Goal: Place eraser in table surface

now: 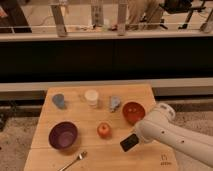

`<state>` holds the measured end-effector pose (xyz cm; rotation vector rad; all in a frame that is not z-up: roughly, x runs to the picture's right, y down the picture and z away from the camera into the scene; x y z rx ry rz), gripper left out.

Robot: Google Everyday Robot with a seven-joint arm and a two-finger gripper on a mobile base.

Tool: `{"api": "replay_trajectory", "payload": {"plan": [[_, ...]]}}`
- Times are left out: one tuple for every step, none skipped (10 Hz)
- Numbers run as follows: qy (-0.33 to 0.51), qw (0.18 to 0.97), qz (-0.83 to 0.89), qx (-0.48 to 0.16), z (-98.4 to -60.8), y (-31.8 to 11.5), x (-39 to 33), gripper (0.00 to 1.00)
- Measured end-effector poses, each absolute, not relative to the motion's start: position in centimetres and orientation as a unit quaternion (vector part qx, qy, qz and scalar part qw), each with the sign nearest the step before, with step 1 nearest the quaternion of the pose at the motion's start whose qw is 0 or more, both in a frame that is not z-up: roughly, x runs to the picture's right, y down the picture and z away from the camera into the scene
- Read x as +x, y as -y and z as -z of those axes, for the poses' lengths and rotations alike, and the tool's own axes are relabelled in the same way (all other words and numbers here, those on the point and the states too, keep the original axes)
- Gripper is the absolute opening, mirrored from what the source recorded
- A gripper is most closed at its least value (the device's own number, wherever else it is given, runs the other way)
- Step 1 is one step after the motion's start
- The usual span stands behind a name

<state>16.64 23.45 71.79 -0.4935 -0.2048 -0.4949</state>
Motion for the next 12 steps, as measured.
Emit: {"api": "replay_trajectory", "payload": {"plan": [[0.104, 0.932, 0.242, -0.251, -72.4, -23.9, 16.6, 0.00], [0.108, 0.928, 0.242, -0.263, -73.2, -24.7, 16.6, 0.00], [0.113, 0.923, 0.242, -0.277, -74.3, -25.7, 16.5, 0.03], [0.118, 0.919, 0.245, -0.287, -74.9, -26.1, 16.3, 0.11], [0.123, 0.915, 0.247, -0.294, -75.3, -26.4, 15.9, 0.20], [0.132, 0.910, 0.251, -0.303, -76.0, -27.1, 15.6, 0.34], [0.136, 0.907, 0.255, -0.306, -76.3, -27.4, 15.3, 0.42], [0.139, 0.905, 0.257, -0.308, -76.5, -27.7, 15.2, 0.50], [0.142, 0.903, 0.260, -0.312, -76.8, -28.1, 15.1, 0.64], [0.143, 0.902, 0.262, -0.313, -76.9, -28.2, 15.0, 0.72], [0.143, 0.901, 0.263, -0.314, -76.9, -28.3, 15.0, 0.78], [0.143, 0.900, 0.264, -0.315, -76.8, -28.4, 15.0, 0.80]]}}
